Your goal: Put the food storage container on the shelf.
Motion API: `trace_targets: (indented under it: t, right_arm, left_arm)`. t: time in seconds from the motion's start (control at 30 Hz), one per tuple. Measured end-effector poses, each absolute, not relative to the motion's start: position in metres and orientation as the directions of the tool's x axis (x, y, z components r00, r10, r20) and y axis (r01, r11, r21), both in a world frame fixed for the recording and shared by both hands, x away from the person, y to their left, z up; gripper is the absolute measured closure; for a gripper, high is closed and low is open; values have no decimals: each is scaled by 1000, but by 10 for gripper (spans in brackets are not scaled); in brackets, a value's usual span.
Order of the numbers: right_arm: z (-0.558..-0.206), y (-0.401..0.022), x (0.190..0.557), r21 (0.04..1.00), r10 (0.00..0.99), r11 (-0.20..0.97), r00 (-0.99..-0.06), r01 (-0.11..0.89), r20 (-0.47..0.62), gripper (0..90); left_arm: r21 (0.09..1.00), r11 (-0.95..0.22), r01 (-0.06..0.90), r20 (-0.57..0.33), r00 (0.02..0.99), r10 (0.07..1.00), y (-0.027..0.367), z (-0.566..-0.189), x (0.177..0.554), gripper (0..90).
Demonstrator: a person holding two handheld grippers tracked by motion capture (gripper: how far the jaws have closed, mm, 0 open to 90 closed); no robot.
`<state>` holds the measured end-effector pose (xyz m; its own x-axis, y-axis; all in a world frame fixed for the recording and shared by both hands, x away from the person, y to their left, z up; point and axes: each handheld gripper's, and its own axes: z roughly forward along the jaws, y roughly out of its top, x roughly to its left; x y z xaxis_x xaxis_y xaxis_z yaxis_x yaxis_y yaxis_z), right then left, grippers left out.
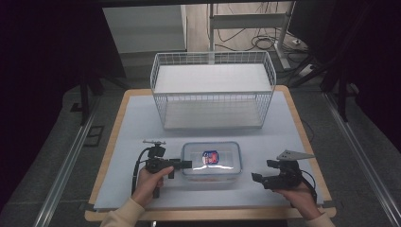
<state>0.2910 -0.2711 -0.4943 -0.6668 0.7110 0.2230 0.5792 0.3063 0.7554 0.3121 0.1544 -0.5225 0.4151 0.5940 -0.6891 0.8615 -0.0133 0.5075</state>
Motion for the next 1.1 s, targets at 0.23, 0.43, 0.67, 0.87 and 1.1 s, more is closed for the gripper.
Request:
trace_targets:
  t: [0.23, 0.43, 0.67, 0.87, 1.1]
  right_arm:
    - [-494, -270, 291, 756, 708, 313, -672, 575, 219, 99]
    - [-491, -268, 295, 757, 704, 302, -671, 580, 233, 104]
    - [-479, -249, 311, 736, 665, 283, -678, 616, 312, 125]
    - [-487, -228, 333, 672, 638, 262, -647, 693, 418, 125]
    - [-500, -220, 352, 604, 601, 213, -590, 768, 539, 137]
  left_arm:
    - [495, -12, 869, -709, 412, 572, 150, -526, 316, 224]
    - [512, 2, 859, -699, 415, 583, 150, -523, 315, 266]
    - [514, 9, 858, -701, 414, 581, 150, -524, 315, 275]
    - [517, 14, 856, -703, 415, 578, 151, -524, 314, 278]
    - [520, 14, 854, -703, 418, 576, 151, -525, 314, 278]
